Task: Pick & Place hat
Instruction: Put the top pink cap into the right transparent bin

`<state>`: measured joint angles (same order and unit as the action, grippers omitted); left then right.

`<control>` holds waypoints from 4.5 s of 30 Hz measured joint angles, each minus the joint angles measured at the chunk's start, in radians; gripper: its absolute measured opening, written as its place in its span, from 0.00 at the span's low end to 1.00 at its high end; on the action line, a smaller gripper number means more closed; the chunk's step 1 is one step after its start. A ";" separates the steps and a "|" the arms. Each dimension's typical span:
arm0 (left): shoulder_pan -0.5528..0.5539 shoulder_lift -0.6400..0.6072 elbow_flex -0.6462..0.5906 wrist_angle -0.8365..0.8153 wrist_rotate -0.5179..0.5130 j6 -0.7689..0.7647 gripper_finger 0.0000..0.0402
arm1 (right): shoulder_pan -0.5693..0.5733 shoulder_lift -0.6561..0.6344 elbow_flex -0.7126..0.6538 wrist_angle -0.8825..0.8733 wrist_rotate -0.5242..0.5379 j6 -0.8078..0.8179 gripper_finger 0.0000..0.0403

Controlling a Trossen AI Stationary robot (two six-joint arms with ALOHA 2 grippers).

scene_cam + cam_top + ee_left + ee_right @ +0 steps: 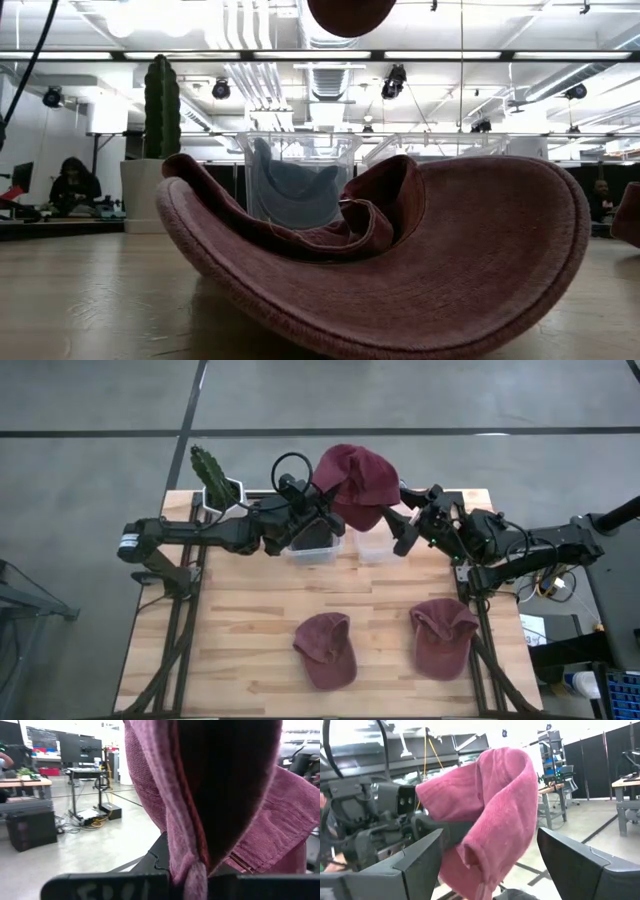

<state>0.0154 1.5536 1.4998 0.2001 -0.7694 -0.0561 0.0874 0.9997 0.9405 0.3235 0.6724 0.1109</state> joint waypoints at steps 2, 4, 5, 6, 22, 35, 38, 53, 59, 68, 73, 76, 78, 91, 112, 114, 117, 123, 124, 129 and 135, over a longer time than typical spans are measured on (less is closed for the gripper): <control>0.000 0.006 0.000 0.009 0.019 -0.012 0.03 | -0.006 0.015 0.000 0.026 0.000 0.014 0.76; 0.000 0.014 0.000 0.010 0.028 -0.023 0.03 | -0.015 0.037 0.000 0.041 -0.002 0.033 0.76; 0.000 0.017 -0.001 0.009 0.034 -0.031 0.03 | -0.020 0.048 0.000 0.045 -0.003 0.047 0.75; 0.000 0.019 -0.001 0.007 0.042 -0.040 0.03 | -0.026 0.059 0.000 0.047 -0.003 0.058 0.75; -0.005 0.023 -0.001 -0.011 0.075 -0.054 0.03 | -0.053 0.106 0.000 0.088 0.062 0.055 0.41; -0.004 0.023 -0.001 -0.019 0.133 -0.020 0.07 | -0.057 0.101 0.000 0.099 0.062 0.006 0.02; -0.004 0.023 -0.001 -0.020 0.144 -0.019 0.07 | -0.057 0.101 0.000 0.099 0.064 0.007 0.02; -0.004 0.018 -0.001 -0.104 0.221 0.000 0.07 | -0.057 0.077 0.000 0.098 0.089 0.017 0.02; -0.004 0.018 -0.001 -0.117 0.233 -0.001 0.08 | -0.057 0.069 0.000 0.094 0.104 0.005 0.02; -0.003 0.017 -0.001 -0.122 0.232 0.009 0.31 | -0.059 0.069 0.000 0.075 0.120 0.022 0.02; -0.004 0.014 -0.001 -0.125 0.231 0.014 0.46 | -0.076 0.069 0.000 0.074 0.124 0.020 0.02; -0.005 0.000 -0.001 -0.177 0.230 0.025 0.49 | -0.091 0.069 0.000 0.073 0.150 0.017 0.02; -0.005 -0.016 -0.001 -0.233 0.230 0.025 0.50 | -0.106 0.067 0.000 0.072 0.155 0.017 0.02; -0.006 -0.170 -0.001 -0.674 0.230 -0.188 0.50 | -0.370 -0.014 0.000 -0.337 -0.005 0.461 0.02; -0.008 -0.294 -0.199 -0.725 0.227 -0.207 0.50 | -0.619 0.158 0.000 -0.610 -0.255 0.705 0.02; -0.008 -0.304 -0.215 -0.724 0.226 -0.212 0.50 | -0.619 0.174 0.000 -0.637 -0.255 0.707 0.02; -0.008 -0.323 -0.239 -0.722 0.226 -0.213 0.50 | -0.619 0.193 0.000 -0.655 -0.255 0.721 0.02; -0.008 -0.346 -0.264 -0.703 0.226 -0.215 0.50 | -0.619 0.211 0.000 -0.708 -0.255 0.777 0.02; -0.008 -0.349 -0.264 -0.703 0.226 -0.215 0.50 | -0.619 0.212 0.000 -0.714 -0.255 0.790 0.02; -0.008 -0.350 -0.264 -0.701 0.226 -0.206 0.50 | -0.618 0.212 0.000 -0.731 -0.258 0.807 0.02; -0.008 -0.350 -0.264 -0.701 0.226 -0.202 0.50 | -0.618 0.212 0.000 -0.732 -0.285 0.815 0.02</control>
<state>0.0071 1.2037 1.2354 -0.5007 -0.5430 -0.2585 -0.5302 1.2114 0.9405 -0.4088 0.3877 0.9255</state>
